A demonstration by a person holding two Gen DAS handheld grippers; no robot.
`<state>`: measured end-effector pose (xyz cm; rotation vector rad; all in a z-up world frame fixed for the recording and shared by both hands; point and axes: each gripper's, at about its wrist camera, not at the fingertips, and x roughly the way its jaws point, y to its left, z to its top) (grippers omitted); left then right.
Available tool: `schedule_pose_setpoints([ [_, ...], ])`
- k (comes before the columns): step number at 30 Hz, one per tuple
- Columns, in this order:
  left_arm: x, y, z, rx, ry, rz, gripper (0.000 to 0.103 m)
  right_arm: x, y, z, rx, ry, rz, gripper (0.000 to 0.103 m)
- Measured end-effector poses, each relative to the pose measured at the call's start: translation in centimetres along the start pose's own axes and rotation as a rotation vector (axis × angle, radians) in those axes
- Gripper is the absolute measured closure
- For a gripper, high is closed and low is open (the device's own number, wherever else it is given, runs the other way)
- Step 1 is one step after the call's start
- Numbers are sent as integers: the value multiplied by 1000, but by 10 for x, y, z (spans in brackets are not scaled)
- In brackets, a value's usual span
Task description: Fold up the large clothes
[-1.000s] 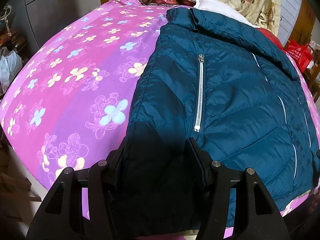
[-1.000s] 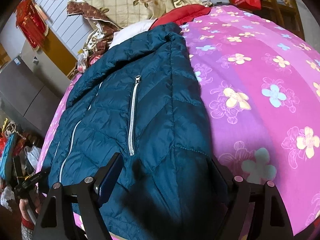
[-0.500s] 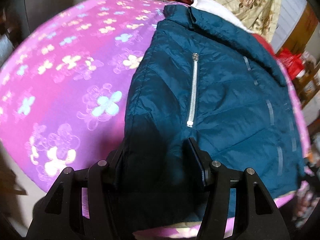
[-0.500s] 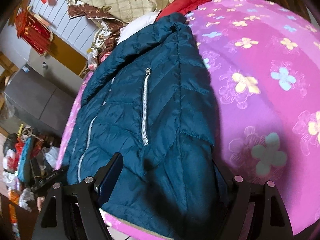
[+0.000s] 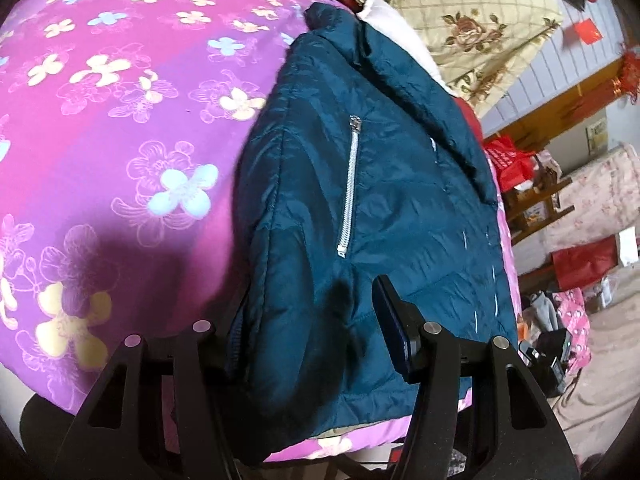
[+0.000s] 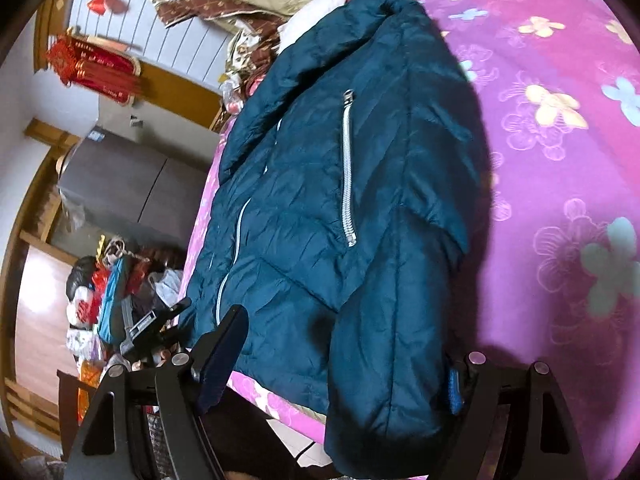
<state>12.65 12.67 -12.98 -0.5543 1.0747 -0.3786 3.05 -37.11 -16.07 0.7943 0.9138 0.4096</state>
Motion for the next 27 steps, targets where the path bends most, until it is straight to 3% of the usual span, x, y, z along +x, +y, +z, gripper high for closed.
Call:
schedule_pose_setpoints([
  [6,1,3,-5,-11,-24,30,56,6,-2,3,47,-27,-5,37],
  [11,4,2,-8,-25,-35,31,55,7,-4,9,68,-63,-24,38],
  [15,6,-2,-9,-19,-35,-6,43,12,6,7,39,-95,-66,37],
  [21,8,-11,-19,-11,-54,10,42,20,26,-9,-43,-81,-143,38],
  [23,8,-15,-22,-11,-62,53,51,20,26,-10,-43,-85,-166,45],
  [25,8,-18,-22,-9,-66,167,81,21,25,-9,-40,-82,-198,62],
  [27,4,-18,-23,-24,-75,180,88,21,23,-8,-35,-76,-241,72],
])
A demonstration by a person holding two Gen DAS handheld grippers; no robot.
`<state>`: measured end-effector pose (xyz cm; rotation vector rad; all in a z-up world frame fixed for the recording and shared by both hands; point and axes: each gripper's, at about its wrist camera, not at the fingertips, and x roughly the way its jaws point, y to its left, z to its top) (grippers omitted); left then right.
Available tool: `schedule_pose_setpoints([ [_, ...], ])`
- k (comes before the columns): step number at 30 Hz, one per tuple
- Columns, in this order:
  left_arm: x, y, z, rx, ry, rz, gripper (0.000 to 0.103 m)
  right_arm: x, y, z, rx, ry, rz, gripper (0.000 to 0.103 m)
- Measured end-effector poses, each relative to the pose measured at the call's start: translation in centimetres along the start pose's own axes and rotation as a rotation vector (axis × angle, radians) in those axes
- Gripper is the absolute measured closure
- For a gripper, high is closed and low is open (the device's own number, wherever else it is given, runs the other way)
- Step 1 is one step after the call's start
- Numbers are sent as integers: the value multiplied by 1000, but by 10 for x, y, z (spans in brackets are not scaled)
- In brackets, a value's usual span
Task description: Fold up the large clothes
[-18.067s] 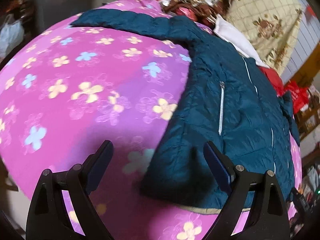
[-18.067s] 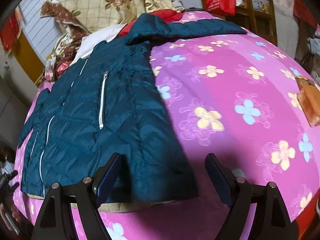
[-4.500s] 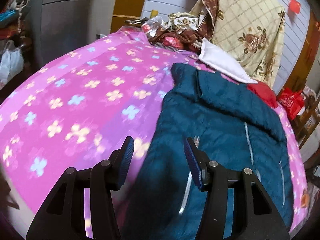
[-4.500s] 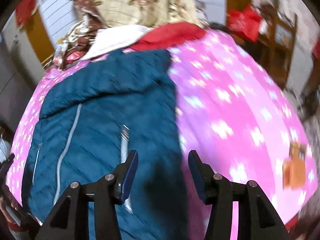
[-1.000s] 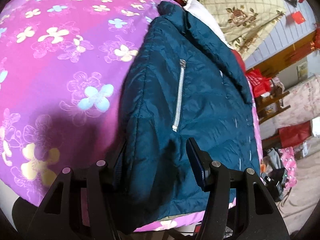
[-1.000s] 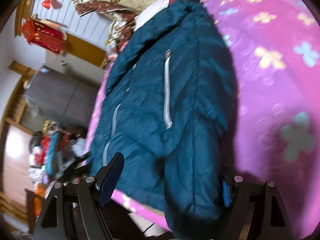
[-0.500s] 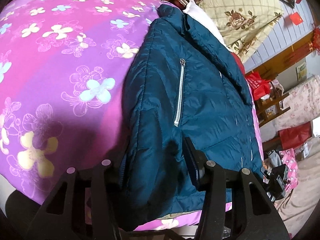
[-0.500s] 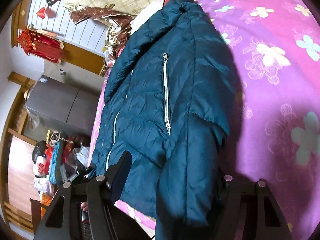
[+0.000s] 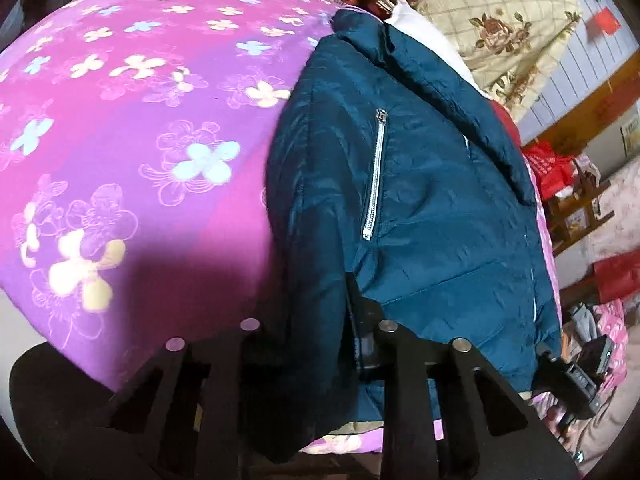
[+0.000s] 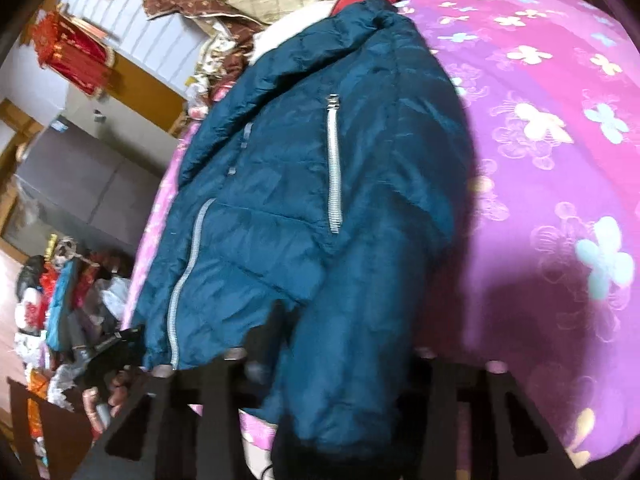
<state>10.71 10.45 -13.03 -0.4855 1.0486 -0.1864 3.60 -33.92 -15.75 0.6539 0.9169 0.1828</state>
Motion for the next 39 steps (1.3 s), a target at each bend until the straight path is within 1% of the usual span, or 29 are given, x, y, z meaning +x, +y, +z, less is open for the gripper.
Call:
schedule_pose_setpoints([
  [1,-3,0,0,-7,-10,1,90,-1,-3,0,4,3,-3,73],
  [2,-7,-1,1,-7,-21,12,91,-1,-4,1,11,5,-6,77],
  [4,-18,-9,0,12,-51,33,93,-4,-7,1,21,5,-13,81],
  [9,-42,-36,-5,119,-127,108,94,-17,-3,2,18,-24,-2,83],
  [12,-51,-47,-9,167,-161,157,95,-26,2,2,2,-37,3,83],
  [15,-58,-51,-11,186,-173,172,95,-33,6,2,-11,-42,9,84],
  [26,-91,-57,-15,211,-234,183,95,-52,9,5,-28,-53,31,84],
  [31,-107,-68,-18,248,-295,202,95,-62,18,10,-53,-66,56,84],
  [35,-116,-78,-20,295,-342,234,95,-72,27,17,-76,-95,72,85],
  [39,-118,-83,-17,321,-366,259,95,-80,34,27,-100,-121,73,85],
])
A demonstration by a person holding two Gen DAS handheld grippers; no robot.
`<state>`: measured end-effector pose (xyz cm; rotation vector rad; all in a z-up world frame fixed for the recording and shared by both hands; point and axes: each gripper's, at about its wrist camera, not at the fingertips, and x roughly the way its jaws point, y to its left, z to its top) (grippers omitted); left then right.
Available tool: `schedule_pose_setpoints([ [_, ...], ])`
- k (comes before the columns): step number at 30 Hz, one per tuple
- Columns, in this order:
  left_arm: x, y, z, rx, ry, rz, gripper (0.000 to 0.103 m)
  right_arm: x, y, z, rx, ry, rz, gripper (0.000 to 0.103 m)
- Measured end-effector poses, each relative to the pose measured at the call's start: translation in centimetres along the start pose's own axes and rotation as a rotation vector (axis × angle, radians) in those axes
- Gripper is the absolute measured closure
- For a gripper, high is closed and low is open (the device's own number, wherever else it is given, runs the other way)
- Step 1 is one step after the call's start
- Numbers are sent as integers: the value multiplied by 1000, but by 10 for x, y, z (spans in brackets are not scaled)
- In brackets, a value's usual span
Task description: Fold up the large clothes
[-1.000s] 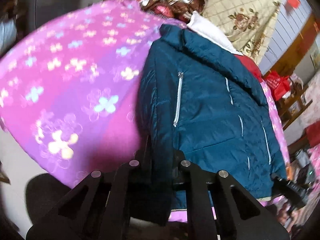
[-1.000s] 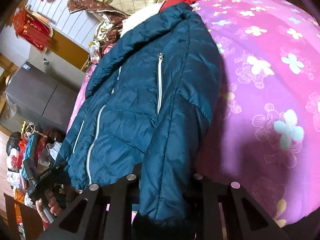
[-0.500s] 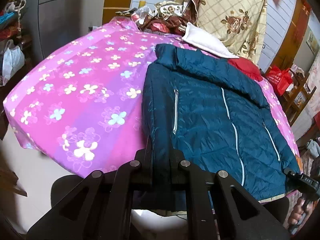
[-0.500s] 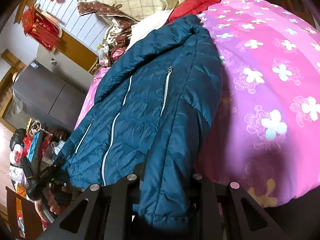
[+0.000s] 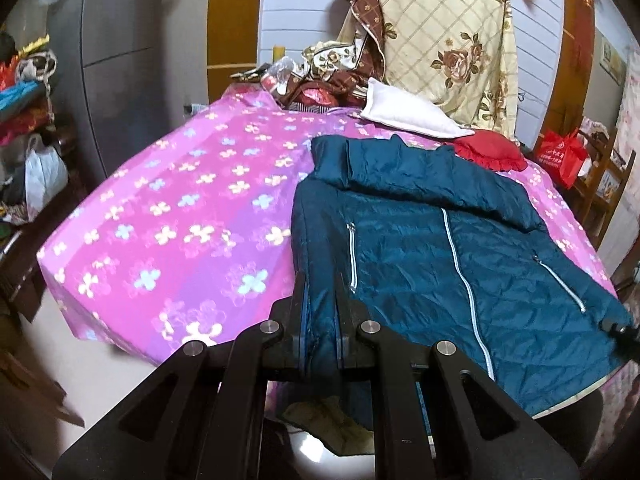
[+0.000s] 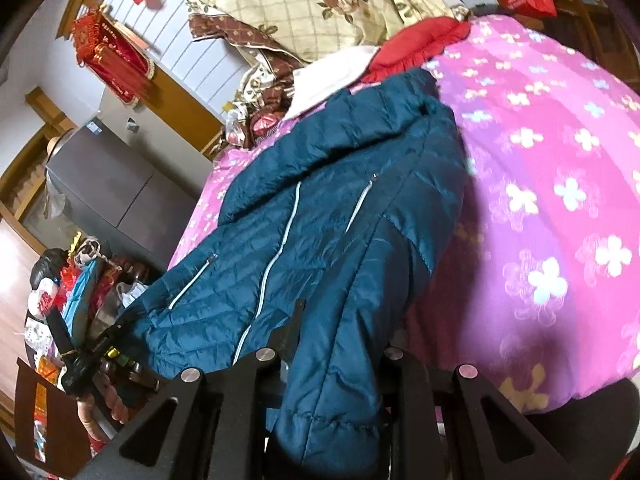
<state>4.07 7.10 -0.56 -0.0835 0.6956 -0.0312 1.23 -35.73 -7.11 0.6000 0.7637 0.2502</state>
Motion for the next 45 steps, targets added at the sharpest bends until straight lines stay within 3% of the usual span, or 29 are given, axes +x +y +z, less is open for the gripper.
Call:
schedule_pose_setpoints([
  [30,29,-35,62,130,-106,145,95,8,34,66,-90,-83,-1,85],
  [34,38,-25,69,89,-73,131,95,16,33,71,-86,-82,-4,85],
  [38,48,5,62,16,25,71,93,19,30,76,-75,-75,1,85],
  [39,52,17,56,-10,57,51,87,20,29,77,-73,-73,0,85],
  [42,65,49,39,-84,139,8,53,23,24,78,-54,-66,3,85],
  [45,74,76,18,-157,192,-42,49,26,18,78,-29,-59,2,85],
])
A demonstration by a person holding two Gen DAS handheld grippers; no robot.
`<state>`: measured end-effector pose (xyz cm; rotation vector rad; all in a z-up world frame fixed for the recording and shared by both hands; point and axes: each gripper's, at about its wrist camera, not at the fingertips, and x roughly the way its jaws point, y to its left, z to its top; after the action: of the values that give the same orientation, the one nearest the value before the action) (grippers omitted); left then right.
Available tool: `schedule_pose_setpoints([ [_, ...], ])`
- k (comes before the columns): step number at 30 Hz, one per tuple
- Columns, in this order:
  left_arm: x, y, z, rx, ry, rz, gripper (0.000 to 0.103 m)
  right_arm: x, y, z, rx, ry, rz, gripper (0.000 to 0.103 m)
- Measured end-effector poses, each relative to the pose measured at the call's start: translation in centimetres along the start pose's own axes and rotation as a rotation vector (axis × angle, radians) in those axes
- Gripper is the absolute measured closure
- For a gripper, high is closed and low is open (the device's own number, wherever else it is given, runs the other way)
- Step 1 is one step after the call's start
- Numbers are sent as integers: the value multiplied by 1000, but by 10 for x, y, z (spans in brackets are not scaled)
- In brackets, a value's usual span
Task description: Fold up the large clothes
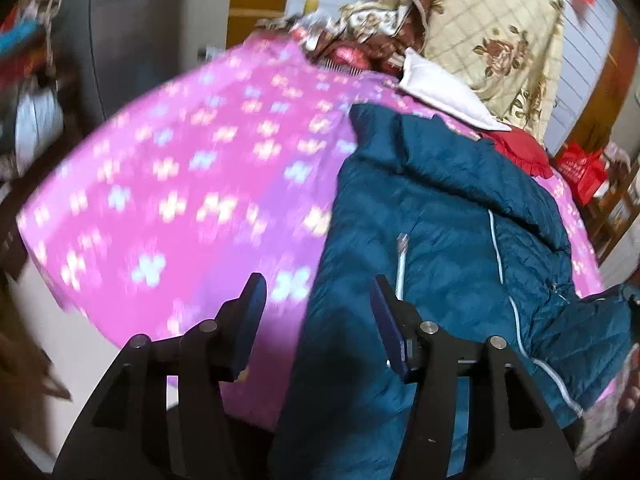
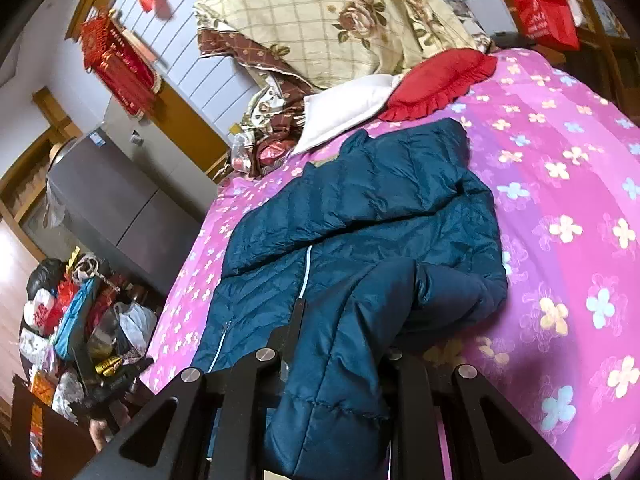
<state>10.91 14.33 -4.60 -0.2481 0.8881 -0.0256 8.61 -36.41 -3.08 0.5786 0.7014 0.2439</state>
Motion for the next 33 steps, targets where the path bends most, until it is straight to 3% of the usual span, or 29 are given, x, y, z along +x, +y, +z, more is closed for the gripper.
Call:
schedule_pose_setpoints([
  [4,19,27,-20,-71,72,-121,39,1,-4,0,12,10,-10,85],
  [10,44,45,-39,-204,162,-332,38,-2,-7,-1,21,12,-23,85],
  [17,52,48,-62,-273,215,-443,38,-3,-13,0,47,14,-17,85],
  [20,54,45,-71,-302,252,-526,38,-3,-15,0,52,15,-19,85],
  [22,51,37,-73,-277,257,-525,39,-3,-17,0,58,16,-22,85],
  [23,49,31,-73,-257,258,-511,45,-3,-18,0,61,17,-22,85],
  [24,46,22,-71,-222,263,-465,69,-3,-18,0,63,17,-23,85],
  [25,45,18,-70,-203,270,-437,84,-3,-18,0,63,17,-22,85],
  [29,33,-4,-57,-146,230,-339,94,-3,-18,0,62,17,-22,85],
  [33,2,-27,-38,-46,96,-242,95,-5,-21,2,66,13,-26,85],
])
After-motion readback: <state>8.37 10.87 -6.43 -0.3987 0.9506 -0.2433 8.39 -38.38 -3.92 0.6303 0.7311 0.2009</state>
